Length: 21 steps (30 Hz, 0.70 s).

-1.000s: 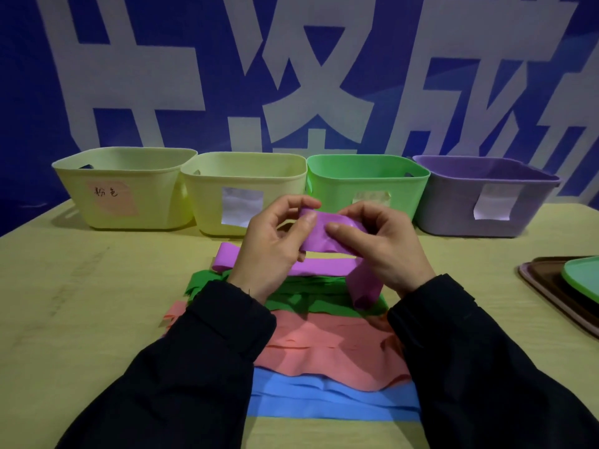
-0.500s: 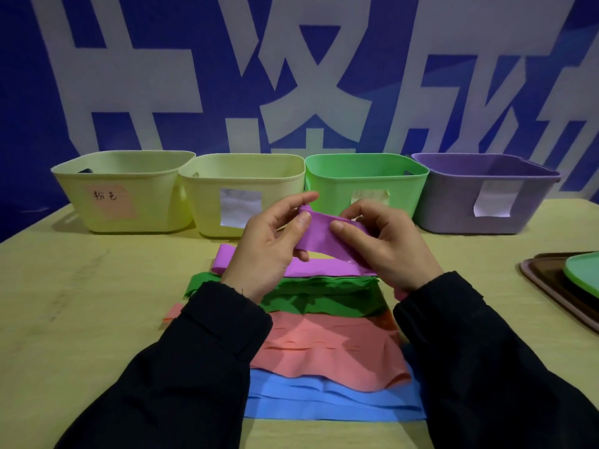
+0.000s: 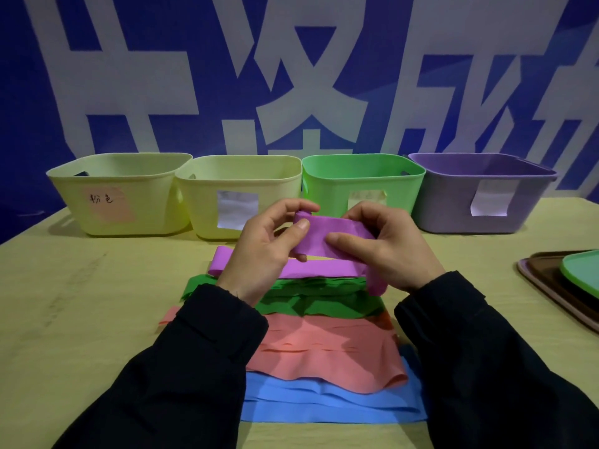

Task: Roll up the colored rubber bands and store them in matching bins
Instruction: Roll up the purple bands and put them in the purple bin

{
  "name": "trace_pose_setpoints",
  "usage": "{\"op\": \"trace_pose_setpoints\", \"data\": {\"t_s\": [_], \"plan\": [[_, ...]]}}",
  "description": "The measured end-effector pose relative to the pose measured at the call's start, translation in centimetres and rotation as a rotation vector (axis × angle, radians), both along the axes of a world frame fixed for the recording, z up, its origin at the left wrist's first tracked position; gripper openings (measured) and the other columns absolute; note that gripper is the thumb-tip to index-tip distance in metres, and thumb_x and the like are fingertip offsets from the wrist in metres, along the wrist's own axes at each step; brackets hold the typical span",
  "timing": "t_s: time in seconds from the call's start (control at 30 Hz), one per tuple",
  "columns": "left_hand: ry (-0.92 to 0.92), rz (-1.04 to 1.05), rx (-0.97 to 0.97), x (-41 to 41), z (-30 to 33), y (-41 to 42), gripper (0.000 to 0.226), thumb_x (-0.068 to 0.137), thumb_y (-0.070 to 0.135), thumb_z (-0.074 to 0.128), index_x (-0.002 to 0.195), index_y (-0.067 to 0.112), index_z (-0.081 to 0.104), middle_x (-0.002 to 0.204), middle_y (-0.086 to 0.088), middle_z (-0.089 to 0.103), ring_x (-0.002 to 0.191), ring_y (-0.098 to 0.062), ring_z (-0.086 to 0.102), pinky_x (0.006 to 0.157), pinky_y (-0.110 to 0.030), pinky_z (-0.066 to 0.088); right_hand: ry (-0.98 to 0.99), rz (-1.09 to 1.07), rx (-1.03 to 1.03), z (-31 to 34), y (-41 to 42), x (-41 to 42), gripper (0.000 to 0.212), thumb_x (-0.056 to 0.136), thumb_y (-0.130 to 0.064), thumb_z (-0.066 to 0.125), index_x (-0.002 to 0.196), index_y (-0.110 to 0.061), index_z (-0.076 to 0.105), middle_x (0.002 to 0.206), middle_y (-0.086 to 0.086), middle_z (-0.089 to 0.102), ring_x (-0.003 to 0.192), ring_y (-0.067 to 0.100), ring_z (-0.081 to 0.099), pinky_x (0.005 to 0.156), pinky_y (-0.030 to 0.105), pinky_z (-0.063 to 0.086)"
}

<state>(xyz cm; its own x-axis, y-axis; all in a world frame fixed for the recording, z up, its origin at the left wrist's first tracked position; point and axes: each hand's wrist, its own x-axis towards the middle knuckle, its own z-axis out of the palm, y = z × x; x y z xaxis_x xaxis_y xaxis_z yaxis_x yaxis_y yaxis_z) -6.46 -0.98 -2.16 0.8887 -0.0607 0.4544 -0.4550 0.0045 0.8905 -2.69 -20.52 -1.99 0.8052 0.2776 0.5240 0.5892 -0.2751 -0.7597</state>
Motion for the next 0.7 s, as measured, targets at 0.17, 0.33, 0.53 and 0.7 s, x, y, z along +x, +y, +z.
{"op": "trace_pose_setpoints", "data": {"t_s": [0.17,0.33,0.53,0.7], "plan": [[-0.025,0.068,0.0,-0.04,0.19,0.19,0.024,0.091,0.009,0.071,0.108,0.024,0.068,0.089,0.006,0.068,0.074,-0.011,0.066,0.057,-0.026,0.054,-0.016,0.063,0.029,0.39,0.1,-0.47,0.018,0.079,-0.032,0.078,0.079,-0.019,0.066,0.068,-0.003,0.06,0.062,0.01,0.054,0.058,0.028,0.044],[0.039,0.081,-0.114,-0.39,0.85,-0.14,0.038,0.074,0.015,0.08,0.108,0.018,0.062,0.081,0.002,0.074,0.069,-0.01,0.069,0.052,-0.022,0.055,-0.05,0.008,0.067,0.5,-0.23,-0.41,0.016,0.087,-0.026,0.077,0.083,-0.012,0.07,0.072,0.011,0.067,0.064,0.018,0.06,0.061,0.04,0.051],[0.008,0.056,-0.11,-0.84,0.75,-0.26,0.03,0.08,0.014,0.076,0.109,0.018,0.071,0.089,0.005,0.073,0.071,-0.01,0.068,0.056,-0.024,0.056,-0.057,-0.043,0.101,0.27,-0.08,-0.05,0.02,0.086,-0.028,0.079,0.077,-0.015,0.068,0.062,-0.003,0.06,0.056,0.013,0.053,0.055,0.034,0.047],[-0.02,-0.06,-0.079,-0.75,0.19,-0.71,0.024,0.096,0.01,0.061,0.118,0.02,0.067,0.094,-0.001,0.065,0.077,-0.014,0.063,0.062,-0.028,0.057,-0.06,0.009,0.069,0.17,0.46,-0.47,0.01,0.088,-0.024,0.074,0.083,-0.016,0.071,0.07,0.004,0.065,0.064,0.007,0.055,0.06,0.029,0.045]]}}
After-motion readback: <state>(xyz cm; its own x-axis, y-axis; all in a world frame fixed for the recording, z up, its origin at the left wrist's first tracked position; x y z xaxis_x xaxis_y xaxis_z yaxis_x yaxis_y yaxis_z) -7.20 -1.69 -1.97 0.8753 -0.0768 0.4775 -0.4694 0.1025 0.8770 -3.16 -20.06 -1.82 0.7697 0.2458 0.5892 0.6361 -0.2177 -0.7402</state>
